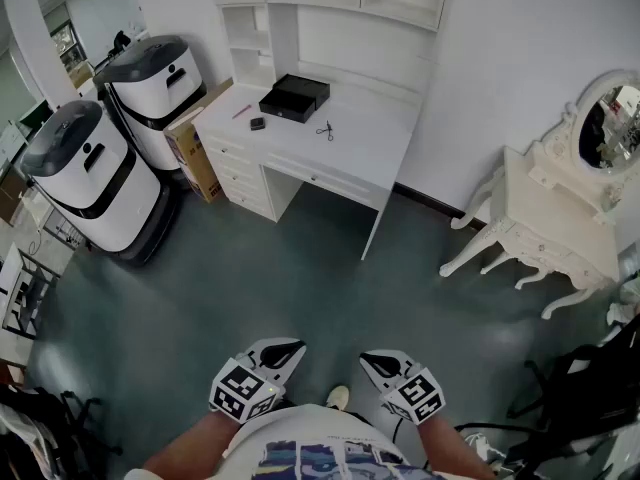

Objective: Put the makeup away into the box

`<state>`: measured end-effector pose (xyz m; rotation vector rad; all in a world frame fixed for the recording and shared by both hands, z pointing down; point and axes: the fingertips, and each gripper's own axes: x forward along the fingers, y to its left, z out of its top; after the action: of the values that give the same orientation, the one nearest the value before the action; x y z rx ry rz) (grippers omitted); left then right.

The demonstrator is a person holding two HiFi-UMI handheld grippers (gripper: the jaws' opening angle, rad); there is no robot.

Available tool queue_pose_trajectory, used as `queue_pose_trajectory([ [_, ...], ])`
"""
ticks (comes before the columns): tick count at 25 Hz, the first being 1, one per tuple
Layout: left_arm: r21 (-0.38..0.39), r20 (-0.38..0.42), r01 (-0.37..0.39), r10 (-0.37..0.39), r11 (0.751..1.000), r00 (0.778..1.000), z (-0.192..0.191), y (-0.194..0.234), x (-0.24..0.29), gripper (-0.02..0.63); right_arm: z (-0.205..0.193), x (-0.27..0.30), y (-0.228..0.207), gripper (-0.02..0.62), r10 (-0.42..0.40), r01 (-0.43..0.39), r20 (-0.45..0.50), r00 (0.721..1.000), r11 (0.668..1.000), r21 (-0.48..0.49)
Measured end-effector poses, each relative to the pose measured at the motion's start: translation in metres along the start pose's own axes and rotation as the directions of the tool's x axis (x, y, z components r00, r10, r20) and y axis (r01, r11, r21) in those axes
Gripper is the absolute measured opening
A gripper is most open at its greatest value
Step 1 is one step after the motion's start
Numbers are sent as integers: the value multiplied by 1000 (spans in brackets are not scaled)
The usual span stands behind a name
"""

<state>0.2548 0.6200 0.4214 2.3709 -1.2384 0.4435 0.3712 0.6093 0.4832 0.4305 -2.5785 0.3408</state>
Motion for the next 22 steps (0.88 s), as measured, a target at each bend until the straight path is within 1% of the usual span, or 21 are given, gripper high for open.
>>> queue_pose_trajectory([
  [3, -39, 19, -8, 9, 999, 1000, -8, 20, -28, 14, 18, 26, 17, 25, 10, -10, -5, 1000, 1000, -23],
  [5, -50, 21, -17, 18, 999, 1000, -14, 32, -45, 14, 29, 38, 28, 25, 14, -14, -3, 1000, 999, -34],
  [8, -23, 18, -38, 38, 999, 999, -21, 48, -65, 14, 43, 55, 45, 25, 22, -22, -10, 1000, 998, -53],
  [10, -13, 31, -41, 42, 999, 999, -22, 57, -75, 14, 51, 66, 54, 25, 29, -30, -23, 999, 997, -70],
  [16, -27, 68, -28, 30, 999, 997, -24, 87, -97, 14, 71, 97, 68, 25, 23, -27, -51, 998, 996, -87],
  [19, -33, 75, -33, 36, 999, 997, -30, 106, -113, 14, 82, 115, 74, 25, 17, -20, -36, 999, 997, -74],
  [22, -36, 77, -51, 54, 998, 996, -39, 128, -131, 14, 92, 135, 77, 26, -12, 10, -20, 1000, 998, -67],
])
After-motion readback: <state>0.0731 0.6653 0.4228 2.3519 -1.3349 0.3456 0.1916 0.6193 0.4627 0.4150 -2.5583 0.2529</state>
